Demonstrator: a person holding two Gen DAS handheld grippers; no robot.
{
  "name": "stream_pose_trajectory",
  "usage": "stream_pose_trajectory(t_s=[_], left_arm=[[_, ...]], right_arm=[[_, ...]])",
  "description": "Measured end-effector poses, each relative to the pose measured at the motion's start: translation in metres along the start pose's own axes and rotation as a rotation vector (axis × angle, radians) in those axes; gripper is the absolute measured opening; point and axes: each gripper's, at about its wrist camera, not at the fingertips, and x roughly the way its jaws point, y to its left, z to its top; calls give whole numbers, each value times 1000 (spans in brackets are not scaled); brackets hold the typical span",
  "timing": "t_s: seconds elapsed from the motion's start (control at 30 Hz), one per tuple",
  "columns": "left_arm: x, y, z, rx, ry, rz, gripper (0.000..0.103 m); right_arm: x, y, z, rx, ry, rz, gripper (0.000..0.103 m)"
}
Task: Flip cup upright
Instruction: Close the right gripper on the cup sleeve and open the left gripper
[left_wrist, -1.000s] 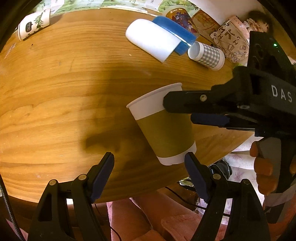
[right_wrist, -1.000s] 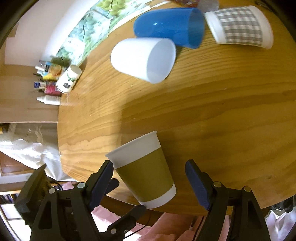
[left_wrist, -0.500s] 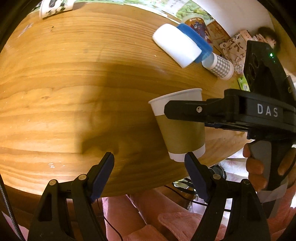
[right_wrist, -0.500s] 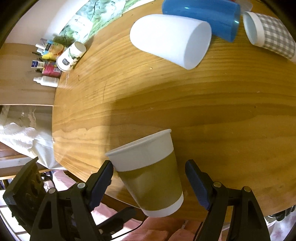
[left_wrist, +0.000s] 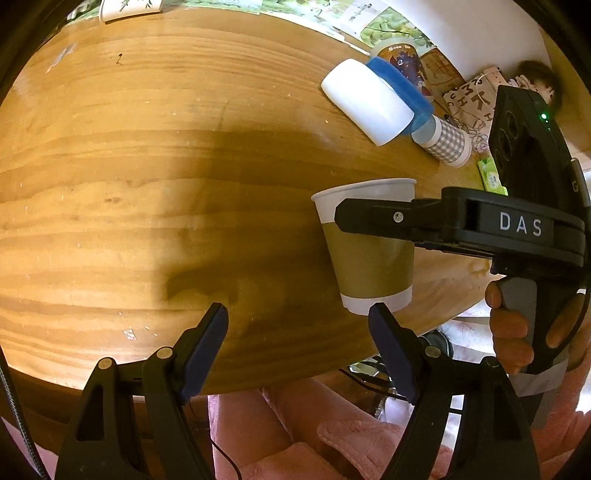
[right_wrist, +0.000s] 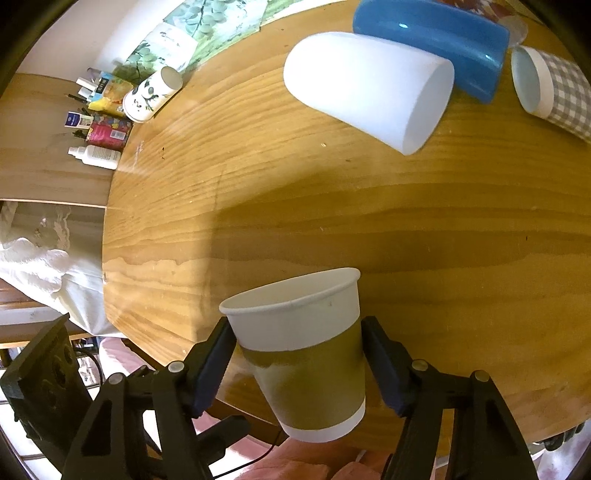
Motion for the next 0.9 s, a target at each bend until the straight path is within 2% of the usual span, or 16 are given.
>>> stream_pose_trajectory(t_s=[0.3, 0.7, 0.9], left_arm=[[-6, -8, 11, 64, 10, -20, 81], [-14, -22, 26, 154, 23, -36, 81], [-19, -31, 32, 195, 26, -38, 81]], right_arm=[[-14, 2, 2, -23, -92, -3, 66], [-43, 1, -12, -75, -314, -76, 66], [-57, 0, -27, -131, -457, -131, 66]])
